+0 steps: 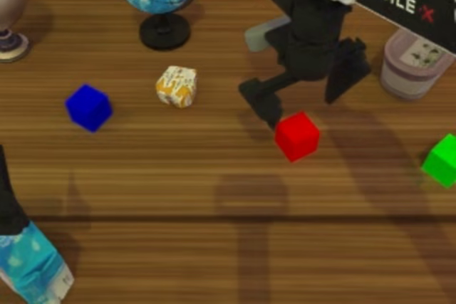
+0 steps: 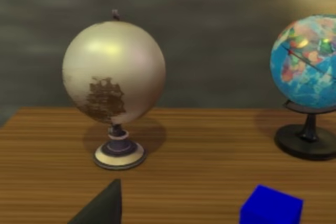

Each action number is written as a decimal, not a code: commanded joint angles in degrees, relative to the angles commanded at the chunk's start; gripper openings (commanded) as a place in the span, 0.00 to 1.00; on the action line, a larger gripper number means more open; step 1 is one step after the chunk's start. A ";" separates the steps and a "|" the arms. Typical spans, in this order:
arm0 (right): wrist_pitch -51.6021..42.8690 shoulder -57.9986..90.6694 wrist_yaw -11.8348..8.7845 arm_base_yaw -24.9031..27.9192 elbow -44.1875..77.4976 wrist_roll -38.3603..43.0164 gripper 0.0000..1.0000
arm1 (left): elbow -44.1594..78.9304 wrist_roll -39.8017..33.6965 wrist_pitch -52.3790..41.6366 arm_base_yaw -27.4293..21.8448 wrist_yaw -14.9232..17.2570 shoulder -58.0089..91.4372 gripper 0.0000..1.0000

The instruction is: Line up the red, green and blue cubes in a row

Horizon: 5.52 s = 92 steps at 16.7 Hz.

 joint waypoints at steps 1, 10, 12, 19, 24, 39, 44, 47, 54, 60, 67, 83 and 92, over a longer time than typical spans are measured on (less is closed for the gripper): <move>1.35 0.23 0.00 0.05 -1.25 -0.03 1.00 | 0.00 0.00 0.00 0.00 0.00 0.00 1.00; 16.85 3.39 0.04 0.29 -13.37 0.22 1.00 | 0.00 0.00 0.00 0.00 0.00 0.00 1.00; 16.85 3.39 0.04 0.29 -13.37 0.22 1.00 | 0.00 0.00 0.00 0.00 0.00 0.00 1.00; 16.85 3.39 0.04 0.29 -13.37 0.22 0.47 | 0.00 0.00 0.00 0.00 0.00 0.00 1.00; 16.85 3.39 0.04 0.29 -13.37 0.22 0.10 | 0.00 0.00 0.00 0.00 0.00 0.00 1.00; 10.56 0.84 0.05 0.33 -7.88 0.27 0.00 | 0.00 0.00 0.00 0.00 0.00 0.00 1.00; 2.60 -0.75 0.04 0.62 -1.75 0.17 0.00 | 0.00 0.00 0.00 0.00 0.00 0.00 1.00; 2.51 -0.79 0.04 0.62 -1.66 0.17 0.00 | 0.00 0.00 0.00 0.00 0.00 0.00 1.00; 1.31 0.11 0.26 5.27 0.14 9.72 0.00 | 0.00 0.00 0.00 0.00 0.00 0.00 1.00; -1.49 0.62 0.74 16.24 2.29 35.55 0.00 | 0.00 0.00 0.00 0.00 0.00 0.00 1.00; -2.85 -0.45 1.22 25.21 3.37 54.19 0.00 | 0.00 0.00 0.00 0.00 0.00 0.00 1.00; 12.02 0.86 1.25 25.48 -10.14 54.57 0.00 | 0.00 0.00 0.00 0.00 0.00 0.00 1.00; 12.02 0.86 1.25 25.48 -10.14 54.57 0.60 | 0.00 0.00 0.00 0.00 0.00 0.00 1.00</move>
